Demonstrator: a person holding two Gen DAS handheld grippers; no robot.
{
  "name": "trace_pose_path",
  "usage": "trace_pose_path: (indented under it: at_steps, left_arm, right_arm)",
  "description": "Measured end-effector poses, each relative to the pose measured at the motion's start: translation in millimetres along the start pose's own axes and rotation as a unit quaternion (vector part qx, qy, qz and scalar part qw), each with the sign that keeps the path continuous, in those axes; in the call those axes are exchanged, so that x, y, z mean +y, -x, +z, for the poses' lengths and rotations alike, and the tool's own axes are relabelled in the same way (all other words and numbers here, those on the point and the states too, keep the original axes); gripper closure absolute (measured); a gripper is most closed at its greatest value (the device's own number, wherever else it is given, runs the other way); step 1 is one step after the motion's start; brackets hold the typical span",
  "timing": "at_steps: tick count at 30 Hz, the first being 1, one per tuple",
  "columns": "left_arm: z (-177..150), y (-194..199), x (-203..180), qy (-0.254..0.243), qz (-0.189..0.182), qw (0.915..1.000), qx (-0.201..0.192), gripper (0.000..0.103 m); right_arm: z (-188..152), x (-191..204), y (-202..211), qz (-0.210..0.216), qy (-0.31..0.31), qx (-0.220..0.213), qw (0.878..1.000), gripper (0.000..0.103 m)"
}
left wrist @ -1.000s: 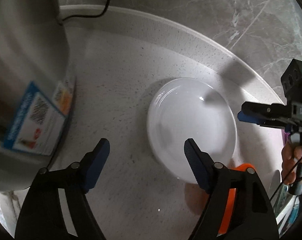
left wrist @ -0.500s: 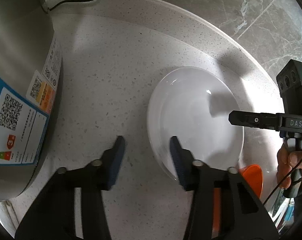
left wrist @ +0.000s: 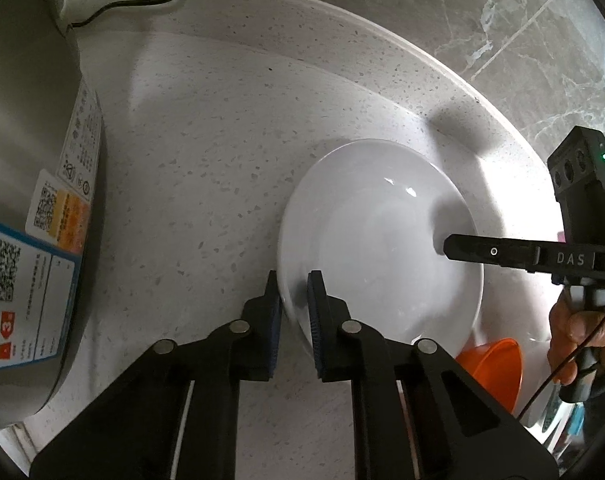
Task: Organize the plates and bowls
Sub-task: 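Close the left gripper on the white plate rim while the right gripper closes on it, then lift the white plate with both grippers and carry it over the plate stack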
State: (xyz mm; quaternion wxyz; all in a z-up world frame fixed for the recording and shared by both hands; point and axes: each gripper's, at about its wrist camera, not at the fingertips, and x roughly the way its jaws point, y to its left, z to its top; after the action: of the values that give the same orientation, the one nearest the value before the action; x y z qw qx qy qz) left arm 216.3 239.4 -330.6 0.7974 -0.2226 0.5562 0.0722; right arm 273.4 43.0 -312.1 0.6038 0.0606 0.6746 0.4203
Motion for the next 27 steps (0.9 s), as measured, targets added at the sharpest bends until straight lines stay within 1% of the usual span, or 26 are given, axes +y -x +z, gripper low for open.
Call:
trace_pose_path:
  at_steps: [6,14,27]
  left_arm:
    - [1,-3,-2,-0.003,-0.009,0.9999,0.005,0.093]
    - [-6,14,2,0.001,-0.011,0.9999,0.000,0.093]
    - [9,37,-10,-0.008,-0.014,0.9996,-0.025,0.093]
  right_arm:
    - [0,5,3,-0.029,0.011,-0.011,0.999,0.095]
    - [-2,7,4,-0.035,0.008,-0.013,0.999,0.095]
    - [6,16,21,-0.038,0.012,-0.036,0.999,0.094]
